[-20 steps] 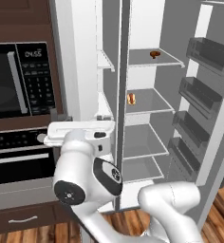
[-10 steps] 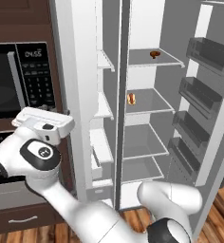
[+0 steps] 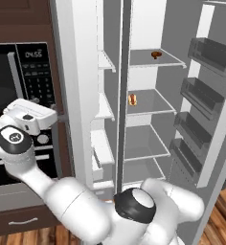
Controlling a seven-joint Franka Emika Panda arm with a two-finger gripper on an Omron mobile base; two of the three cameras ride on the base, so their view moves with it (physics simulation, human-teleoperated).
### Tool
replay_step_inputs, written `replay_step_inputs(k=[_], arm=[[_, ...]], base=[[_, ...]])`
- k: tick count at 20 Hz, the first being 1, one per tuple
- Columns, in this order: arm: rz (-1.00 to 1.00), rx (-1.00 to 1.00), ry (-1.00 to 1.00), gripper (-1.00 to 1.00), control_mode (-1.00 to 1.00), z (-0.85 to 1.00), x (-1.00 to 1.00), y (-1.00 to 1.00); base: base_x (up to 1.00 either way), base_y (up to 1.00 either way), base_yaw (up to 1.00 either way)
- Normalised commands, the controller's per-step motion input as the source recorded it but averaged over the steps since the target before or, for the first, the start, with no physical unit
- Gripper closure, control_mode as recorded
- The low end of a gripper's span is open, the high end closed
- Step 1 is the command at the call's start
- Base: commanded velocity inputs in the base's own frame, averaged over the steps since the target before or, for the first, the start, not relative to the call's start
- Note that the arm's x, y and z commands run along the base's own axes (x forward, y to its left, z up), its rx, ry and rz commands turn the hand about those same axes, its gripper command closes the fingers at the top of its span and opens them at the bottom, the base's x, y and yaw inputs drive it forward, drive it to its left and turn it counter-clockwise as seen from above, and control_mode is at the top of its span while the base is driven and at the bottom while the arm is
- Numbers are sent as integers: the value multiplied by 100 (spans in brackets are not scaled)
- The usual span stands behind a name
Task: Pick up the frozen chicken drumstick from the freezer, place it on any shelf in the fridge, and close the fridge and freezer doors when done.
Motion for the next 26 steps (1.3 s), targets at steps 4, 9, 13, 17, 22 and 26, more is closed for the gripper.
replay_step_inputs(k=[4, 9, 13, 17, 22, 26], arm=[[-14, 0, 0, -100, -100, -9, 86, 2], [-9, 0, 0, -100, -100, 0, 94, -11], [-10, 0, 0, -100, -100, 0, 86, -33], [-10, 5, 0, -100, -100, 3, 59, -96], [-13, 10, 1, -100, -100, 21, 38, -100], [-8, 11, 0, -100, -100, 29, 14, -100]], base=[[0, 0, 0], [0, 0, 0], [0, 0, 0], [0, 0, 0], [0, 0, 0], [0, 0, 0]])
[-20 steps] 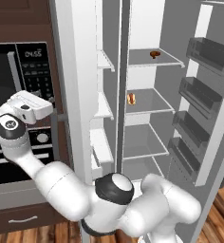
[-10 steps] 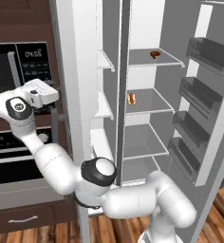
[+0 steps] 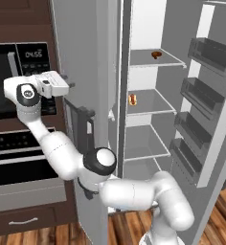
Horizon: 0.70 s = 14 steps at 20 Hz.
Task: Pick up the frozen chicken drumstick from the freezer, place it on any shelf in the fridge, and close the fridge and freezer doors when done.
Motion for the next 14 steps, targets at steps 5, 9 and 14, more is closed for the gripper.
replay_step_inputs(k=[5, 9, 14], arm=[[0, 4, -10, -100, -100, 11, 2, -100], [2, 1, -21, -100, -100, 12, 0, -100], [11, 6, -14, -100, -100, 22, 32, -100]], base=[[0, 0, 0], [0, 0, 0], [0, 0, 0]])
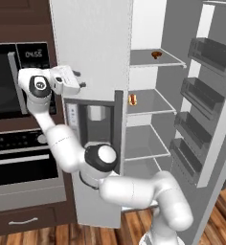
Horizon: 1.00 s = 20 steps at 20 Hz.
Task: Pick up the frozen chicken drumstick from the freezer, place it on any shelf in the fridge, and close the fridge and freezer doors when done.
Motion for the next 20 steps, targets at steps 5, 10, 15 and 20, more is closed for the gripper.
replay_step_inputs(k=[5, 10, 15, 20], arm=[[14, 9, 1, -100, -100, 4, 82, -99], [17, 10, 7, -100, -100, 0, 46, -82], [17, 3, 0, -100, -100, 0, -82, -15], [19, 1, 0, -100, -100, 0, -100, -8]], base=[[0, 0, 0], [0, 0, 0], [0, 0, 0], [0, 0, 0]])
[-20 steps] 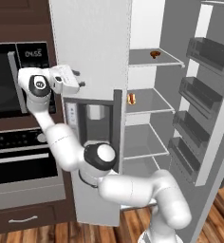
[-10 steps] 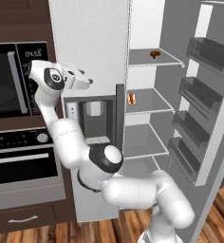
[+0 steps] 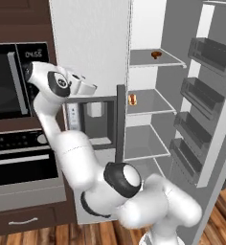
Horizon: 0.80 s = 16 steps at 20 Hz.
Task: Pick up the frozen chicken drumstick from the freezer, place it on any shelf in the fridge, and close the fridge and freezer doors when done.
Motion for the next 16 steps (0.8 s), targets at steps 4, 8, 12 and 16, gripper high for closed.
replay_step_inputs(k=[4, 8, 12, 16], arm=[[15, 7, 0, -100, -100, 0, -100, -34], [15, 16, 0, -100, -100, 4, -100, -89], [12, 17, 0, -100, -100, 2, -100, -100], [15, 18, 0, -100, -100, 7, -100, -100]], base=[[0, 0, 0], [0, 0, 0], [0, 0, 0], [0, 0, 0]])
